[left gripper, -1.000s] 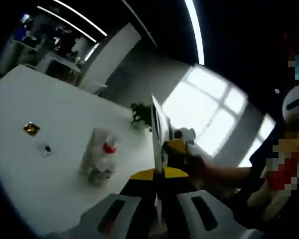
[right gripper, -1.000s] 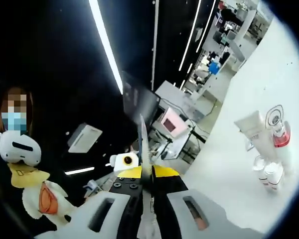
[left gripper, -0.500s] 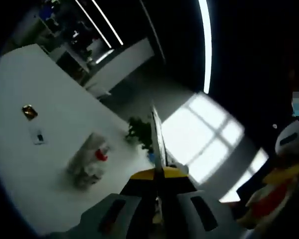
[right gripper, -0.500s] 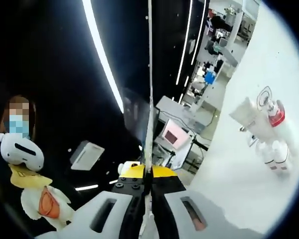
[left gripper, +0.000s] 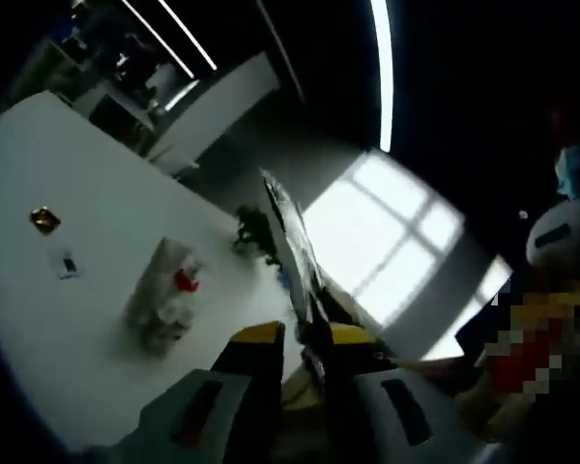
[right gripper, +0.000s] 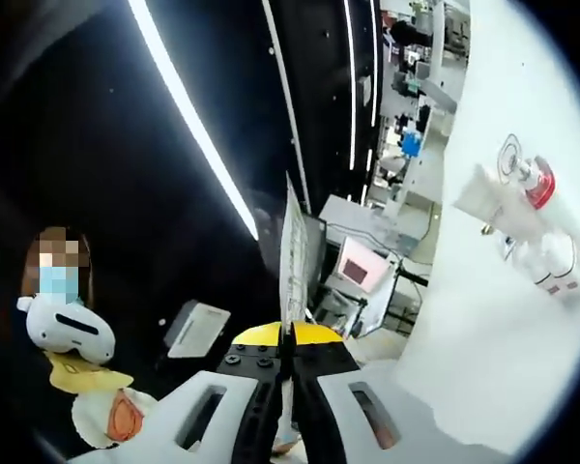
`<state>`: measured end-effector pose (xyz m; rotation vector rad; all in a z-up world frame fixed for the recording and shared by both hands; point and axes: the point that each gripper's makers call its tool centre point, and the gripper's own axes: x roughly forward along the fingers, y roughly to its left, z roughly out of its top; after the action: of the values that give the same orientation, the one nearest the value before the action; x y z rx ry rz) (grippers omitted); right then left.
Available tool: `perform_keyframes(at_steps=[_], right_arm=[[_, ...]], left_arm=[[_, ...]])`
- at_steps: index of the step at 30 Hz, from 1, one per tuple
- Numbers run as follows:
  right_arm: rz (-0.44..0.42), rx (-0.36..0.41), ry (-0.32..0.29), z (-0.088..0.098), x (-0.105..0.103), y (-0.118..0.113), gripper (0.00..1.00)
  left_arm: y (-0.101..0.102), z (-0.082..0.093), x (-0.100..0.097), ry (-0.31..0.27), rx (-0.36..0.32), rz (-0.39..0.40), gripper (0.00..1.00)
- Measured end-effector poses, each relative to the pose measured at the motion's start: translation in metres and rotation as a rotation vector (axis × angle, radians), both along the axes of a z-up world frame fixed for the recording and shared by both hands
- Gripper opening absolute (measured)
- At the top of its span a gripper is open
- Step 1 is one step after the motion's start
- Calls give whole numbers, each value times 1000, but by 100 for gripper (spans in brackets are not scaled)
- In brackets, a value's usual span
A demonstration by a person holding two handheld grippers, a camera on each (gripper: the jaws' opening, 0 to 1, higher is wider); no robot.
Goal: Arrange the skincare products in the storage area until every visible bottle or jar stands upright without overlapping.
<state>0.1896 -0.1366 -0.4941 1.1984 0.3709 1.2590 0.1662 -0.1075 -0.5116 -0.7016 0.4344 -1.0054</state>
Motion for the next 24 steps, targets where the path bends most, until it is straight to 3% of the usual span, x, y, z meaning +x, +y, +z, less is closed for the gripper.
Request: perform_keyframes(at_steps=[6, 8, 13, 16, 19, 21, 24], right_arm=[[-8, -73, 60, -24, 1, 12, 2], [-8, -102, 71, -31, 0, 16, 2], [-10, -185, 88, -46, 1, 23, 2], [-50, -244, -3, -49, 2, 24, 4], [-88, -353, -134, -55, 3, 23, 8], [-88, -383, -193, -55, 0, 24, 18], [-75, -409, -209, -58, -2, 26, 39]], left_arm=[[15, -18, 3, 79, -17, 88, 6], [20, -24, 2, 126, -49, 95, 5], [26, -28, -1, 158, -94, 100, 4], [31, -37, 1, 179, -90, 116, 4], [31, -42, 3, 204, -102, 118, 4], [30, -46, 5, 216, -100, 119, 4], [30, -52, 8, 225, -80, 114, 4]])
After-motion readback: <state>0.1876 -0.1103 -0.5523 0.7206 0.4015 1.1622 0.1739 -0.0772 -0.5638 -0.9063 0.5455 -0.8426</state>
